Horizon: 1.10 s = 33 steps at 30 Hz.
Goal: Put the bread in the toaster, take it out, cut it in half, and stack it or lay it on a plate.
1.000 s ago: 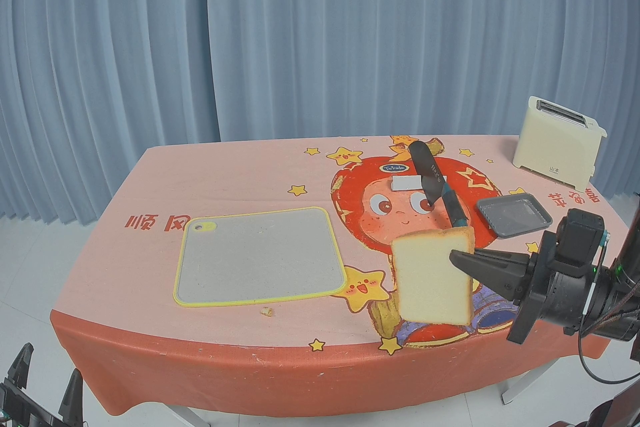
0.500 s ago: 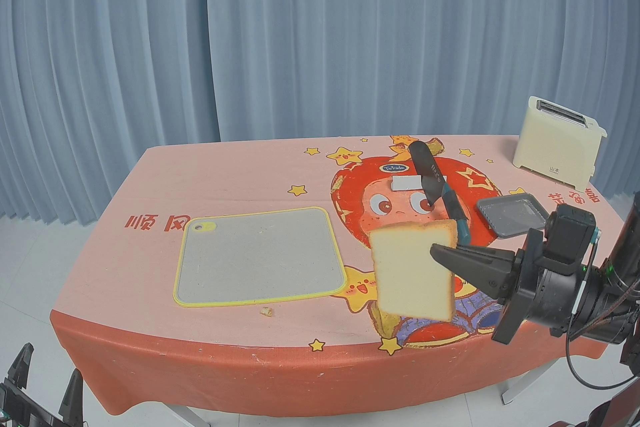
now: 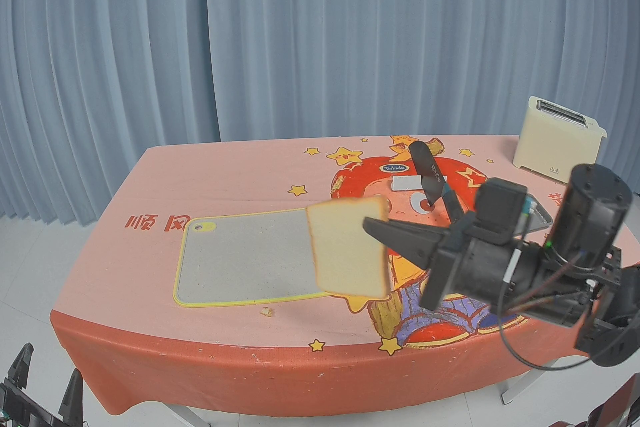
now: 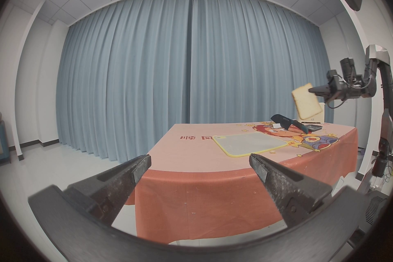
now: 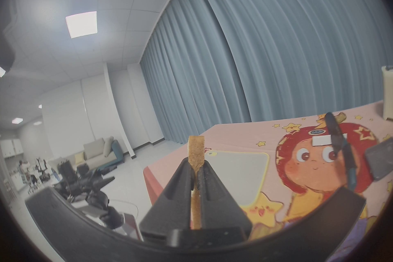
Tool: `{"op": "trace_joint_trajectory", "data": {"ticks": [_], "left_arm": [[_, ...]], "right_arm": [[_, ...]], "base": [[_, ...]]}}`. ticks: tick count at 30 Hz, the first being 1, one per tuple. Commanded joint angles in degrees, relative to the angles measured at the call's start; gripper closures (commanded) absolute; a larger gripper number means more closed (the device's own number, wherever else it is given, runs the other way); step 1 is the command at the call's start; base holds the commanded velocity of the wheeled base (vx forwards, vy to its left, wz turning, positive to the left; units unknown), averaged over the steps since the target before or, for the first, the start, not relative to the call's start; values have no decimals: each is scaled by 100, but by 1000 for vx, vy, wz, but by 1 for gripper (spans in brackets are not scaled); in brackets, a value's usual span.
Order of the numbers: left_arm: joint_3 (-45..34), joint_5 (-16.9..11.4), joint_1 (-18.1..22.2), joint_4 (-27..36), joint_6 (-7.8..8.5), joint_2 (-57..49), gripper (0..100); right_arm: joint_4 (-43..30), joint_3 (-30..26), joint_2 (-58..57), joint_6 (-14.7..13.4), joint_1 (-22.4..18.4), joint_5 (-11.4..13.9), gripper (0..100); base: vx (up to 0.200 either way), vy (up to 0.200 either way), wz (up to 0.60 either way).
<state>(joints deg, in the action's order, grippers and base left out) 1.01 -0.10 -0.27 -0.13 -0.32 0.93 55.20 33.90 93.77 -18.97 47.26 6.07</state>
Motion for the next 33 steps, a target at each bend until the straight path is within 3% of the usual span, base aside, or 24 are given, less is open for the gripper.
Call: {"op": "trace_joint_trajectory", "data": {"ticks": [1,6,7,10,13,19,33], "left_arm": [[-101,1,0,-4,-3,-84,0],[-101,1,0,-4,-3,-84,0],[-101,1,0,-4,-3,-84,0],[-101,1,9,-4,-3,-84,0],[-101,1,0,-4,-3,-84,0],[-101,1,9,-4,-3,-84,0],[-101,1,9,5,-3,-84,0]], "right_arm": [[0,1453,1741,-731,-51,-89,100],[8,2323,2629,-1505,-94,-317,100],[8,2525,2866,-1812,-94,-343,100],[8,2727,3130,-2410,-112,-405,100],[0,2920,3394,-2823,-156,-484,100],[0,3166,3868,-3095,-174,-800,100],[-203,3509,3938,-2928,-103,-976,100]], "base": [[0,0,0],[0,0,0],[0,0,0],[0,0,0],[0,0,0],[0,0,0],[0,0,0]]}}
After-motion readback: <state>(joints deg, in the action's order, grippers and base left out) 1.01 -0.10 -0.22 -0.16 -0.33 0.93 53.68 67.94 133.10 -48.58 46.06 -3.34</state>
